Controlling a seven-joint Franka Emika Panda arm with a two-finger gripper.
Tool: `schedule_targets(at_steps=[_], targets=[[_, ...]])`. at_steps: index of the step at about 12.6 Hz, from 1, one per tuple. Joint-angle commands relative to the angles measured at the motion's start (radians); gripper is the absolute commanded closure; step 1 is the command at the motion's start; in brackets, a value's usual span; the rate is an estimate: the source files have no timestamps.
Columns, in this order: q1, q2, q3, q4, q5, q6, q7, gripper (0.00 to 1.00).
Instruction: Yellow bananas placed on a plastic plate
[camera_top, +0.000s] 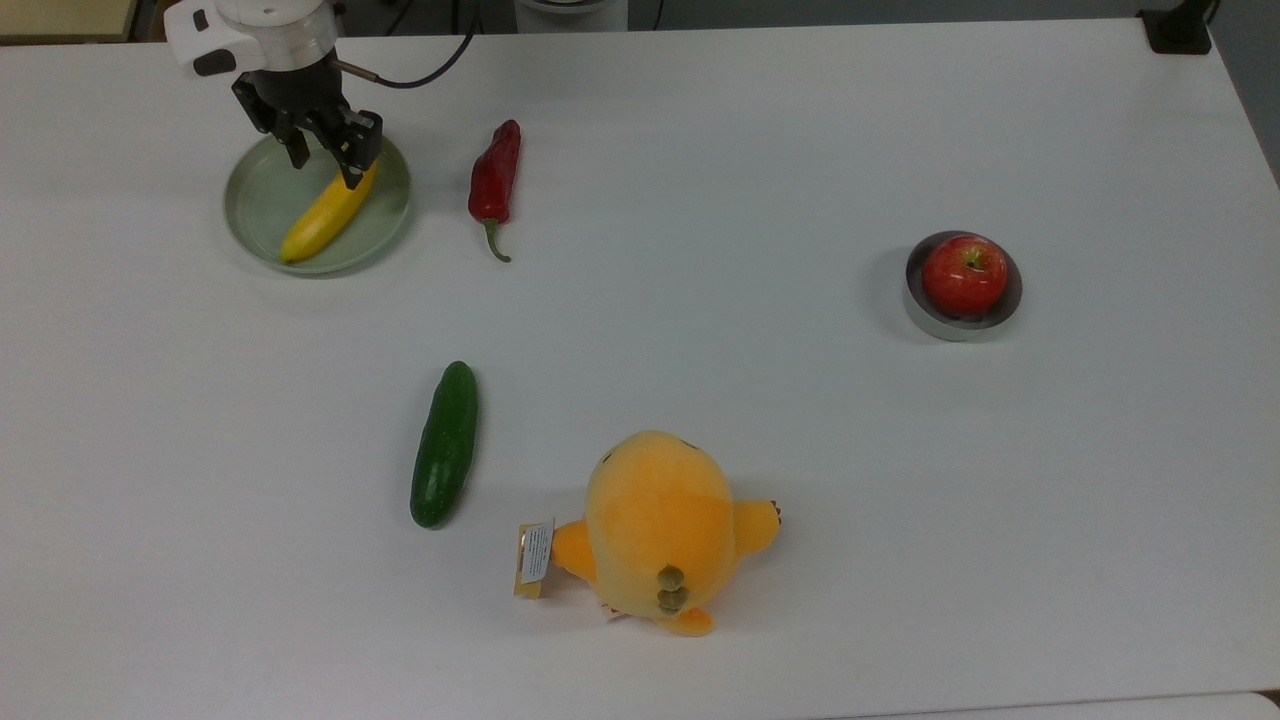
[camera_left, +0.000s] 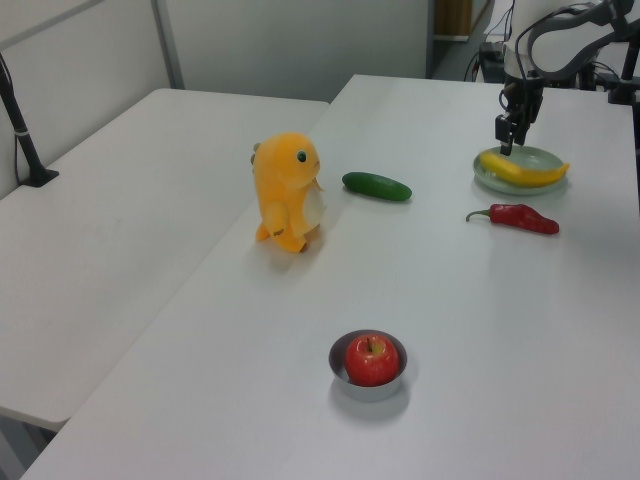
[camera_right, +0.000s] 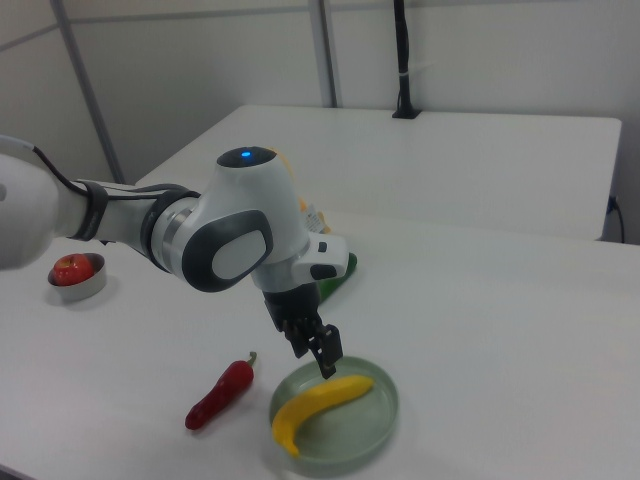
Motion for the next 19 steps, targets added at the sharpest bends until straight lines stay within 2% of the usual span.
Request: schedule_targets(at_steps=[1,5,6,8,9,10,12,13,19], targets=[[0.018,-0.003,-0.014,-0.001,-0.002,-0.013,-0.022,0.00],[0.044,-0.055,0.004,0.023,0.001,-0.066,-0.005,0.00],[0.041,-0.054,0.043,0.075,0.001,-0.158,-0.005,0.00],[0.004,-0.051,0.163,0.204,0.032,-0.272,-0.002,0.00],[-0.040,-0.048,0.265,0.262,0.075,-0.312,0.001,0.00],[-0.094,-0.042,0.383,0.304,0.084,-0.317,0.021,0.00],[-0.159,-0.031,0.549,0.342,0.084,-0.311,0.157,0.00],[-0.168,-0.023,0.585,0.353,0.086,-0.317,0.175,0.00],[-0.162,-0.022,0.596,0.387,0.090,-0.367,0.159,0.00]])
